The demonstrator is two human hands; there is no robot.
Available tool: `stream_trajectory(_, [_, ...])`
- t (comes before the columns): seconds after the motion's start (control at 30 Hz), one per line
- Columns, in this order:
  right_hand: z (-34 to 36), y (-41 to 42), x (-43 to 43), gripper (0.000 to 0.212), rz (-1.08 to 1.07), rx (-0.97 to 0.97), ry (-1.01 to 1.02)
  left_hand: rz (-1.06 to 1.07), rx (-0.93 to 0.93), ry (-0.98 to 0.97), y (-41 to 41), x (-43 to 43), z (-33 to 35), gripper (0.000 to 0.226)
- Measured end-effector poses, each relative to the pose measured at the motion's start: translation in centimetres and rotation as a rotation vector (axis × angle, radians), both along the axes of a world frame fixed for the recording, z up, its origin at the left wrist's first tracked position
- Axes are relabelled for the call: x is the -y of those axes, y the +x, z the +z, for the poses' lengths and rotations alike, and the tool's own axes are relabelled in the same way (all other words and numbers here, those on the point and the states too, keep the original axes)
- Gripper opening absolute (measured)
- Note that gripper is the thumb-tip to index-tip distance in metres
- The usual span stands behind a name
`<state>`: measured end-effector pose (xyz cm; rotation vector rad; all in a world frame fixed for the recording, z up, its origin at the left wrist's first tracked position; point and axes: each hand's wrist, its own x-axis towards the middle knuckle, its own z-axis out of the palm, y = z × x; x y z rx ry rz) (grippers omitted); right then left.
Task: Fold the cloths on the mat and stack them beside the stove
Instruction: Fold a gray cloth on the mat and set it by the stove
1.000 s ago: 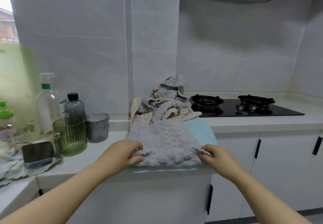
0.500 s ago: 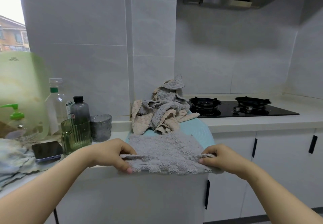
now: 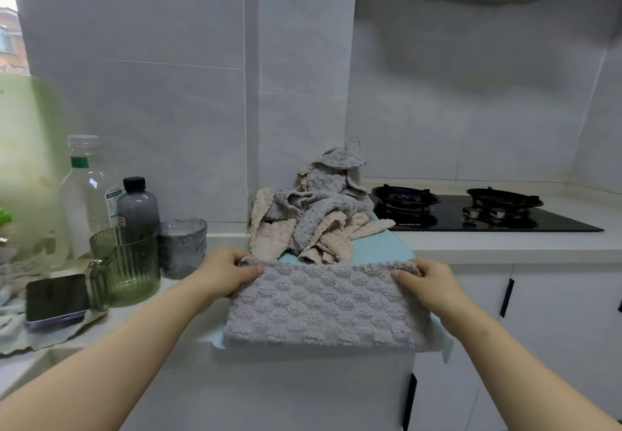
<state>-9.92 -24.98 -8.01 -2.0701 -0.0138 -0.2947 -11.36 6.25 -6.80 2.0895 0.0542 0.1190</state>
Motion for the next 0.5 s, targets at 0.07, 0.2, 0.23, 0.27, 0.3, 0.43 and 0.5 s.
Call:
stream_trajectory(0.07, [-0.7, 1.7, -0.6, 0.031, -0.053, 0.017, 0.016, 0.071, 0.025, -0.01, 1.9, 0.1, -1.0, 0.027])
stream_trajectory(0.2, [-1.4, 4.5, -1.5, 0.027, -0.12, 0.039, -0.048, 0.172, 0.074, 0.259, 4.5, 0.3, -2.2, 0.019])
stream_trajectory(0.23, [-1.5, 5.0, -1.6, 0.026, -0.12, 0.044, -0.079, 0.187, 0.088, 0.329, 4.9, 0.4, -2.4, 0.019])
stream_trajectory(0.27, [-1.7, 5.3, -1.8, 0.025, -0.119, 0.049, -0.119, 0.2, 0.099, 0.376, 5.2, 0.4, -2.8, 0.016])
stream_trajectory(0.3, [-1.9, 5.5, -2.0, 0.022, -0.111, 0.058, -0.161, 0.215, 0.105, 0.409, 5.4, 0.5, -3.2, 0.011])
stream_trajectory(0.43, [-3.5, 6.0, -2.2, 0.01, -0.115, 0.066, -0.284, 0.286, 0.149, 0.498, 5.8, 0.4, -5.0, 0.019])
stream_trajectory(0.5, [-3.9, 6.1, -2.2, 0.003, -0.133, 0.031, -0.37, 0.306, 0.157, 0.494, 6.0, 0.3, -5.4, 0.025])
